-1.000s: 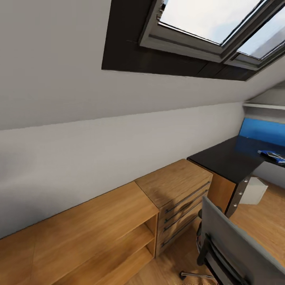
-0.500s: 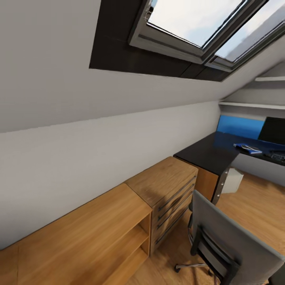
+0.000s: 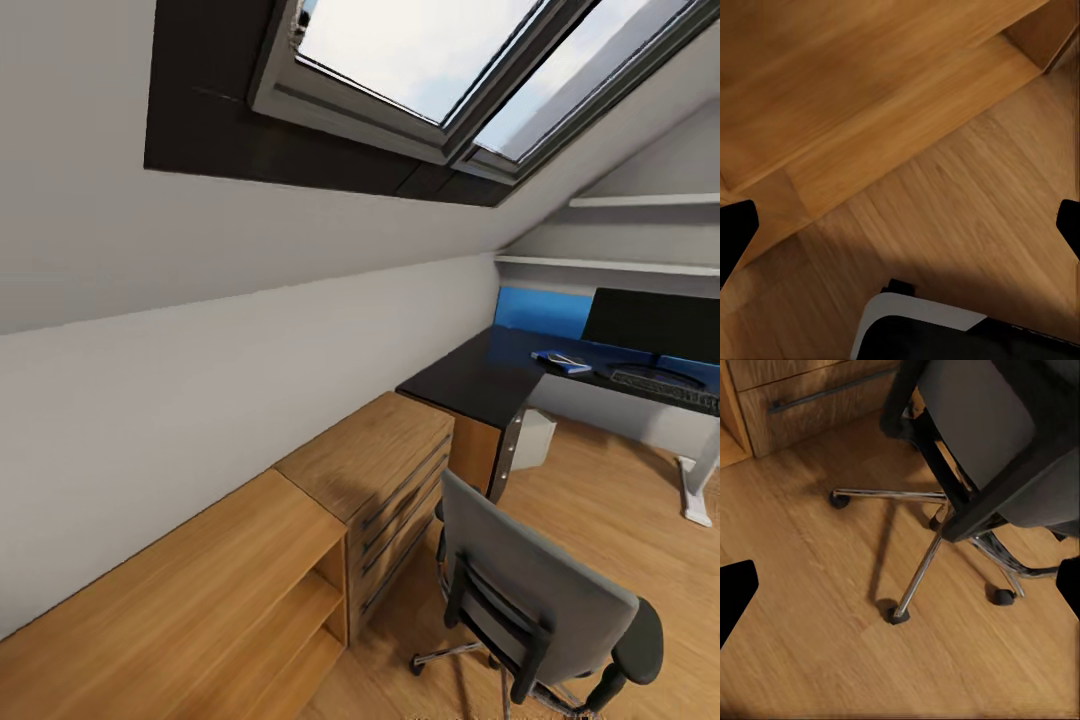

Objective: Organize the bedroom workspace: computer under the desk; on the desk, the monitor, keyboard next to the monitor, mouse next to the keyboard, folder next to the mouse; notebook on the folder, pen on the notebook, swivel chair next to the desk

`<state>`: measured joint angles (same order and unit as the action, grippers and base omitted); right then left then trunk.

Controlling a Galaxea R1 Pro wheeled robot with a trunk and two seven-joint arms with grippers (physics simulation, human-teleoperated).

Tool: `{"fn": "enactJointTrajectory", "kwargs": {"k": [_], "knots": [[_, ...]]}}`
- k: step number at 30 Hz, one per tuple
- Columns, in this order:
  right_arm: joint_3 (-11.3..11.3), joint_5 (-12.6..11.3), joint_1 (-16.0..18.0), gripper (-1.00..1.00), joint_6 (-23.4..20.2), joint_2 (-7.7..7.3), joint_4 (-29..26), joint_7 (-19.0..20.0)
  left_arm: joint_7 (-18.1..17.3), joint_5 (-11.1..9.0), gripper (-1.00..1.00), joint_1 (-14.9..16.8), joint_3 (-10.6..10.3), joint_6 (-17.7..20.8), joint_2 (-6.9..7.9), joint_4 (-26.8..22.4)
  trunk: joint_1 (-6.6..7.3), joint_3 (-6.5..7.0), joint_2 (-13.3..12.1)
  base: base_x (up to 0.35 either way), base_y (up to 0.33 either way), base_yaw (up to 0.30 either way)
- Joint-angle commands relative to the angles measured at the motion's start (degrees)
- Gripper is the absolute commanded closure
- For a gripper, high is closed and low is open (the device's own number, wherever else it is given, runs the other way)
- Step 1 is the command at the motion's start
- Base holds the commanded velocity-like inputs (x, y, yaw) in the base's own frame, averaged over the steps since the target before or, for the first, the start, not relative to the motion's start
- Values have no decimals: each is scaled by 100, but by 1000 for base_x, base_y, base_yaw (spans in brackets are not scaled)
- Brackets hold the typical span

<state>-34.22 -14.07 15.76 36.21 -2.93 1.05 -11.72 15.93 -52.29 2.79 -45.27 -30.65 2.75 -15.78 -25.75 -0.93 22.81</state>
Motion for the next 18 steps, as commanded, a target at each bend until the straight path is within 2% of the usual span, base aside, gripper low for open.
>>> {"fn": "enactJointTrajectory", "kwargs": {"k": [1,18], "knots": [[-49,-35,6,-100,18,3,11,-14,50,-18,-100,2,-48,-11,6,-13,-3,-10,10,0,0,-300],[-49,-35,6,-100,18,3,10,-16,50,-24,-100,2,-43,-11,6,-13,-3,-21,10,0,0,-298]]}}
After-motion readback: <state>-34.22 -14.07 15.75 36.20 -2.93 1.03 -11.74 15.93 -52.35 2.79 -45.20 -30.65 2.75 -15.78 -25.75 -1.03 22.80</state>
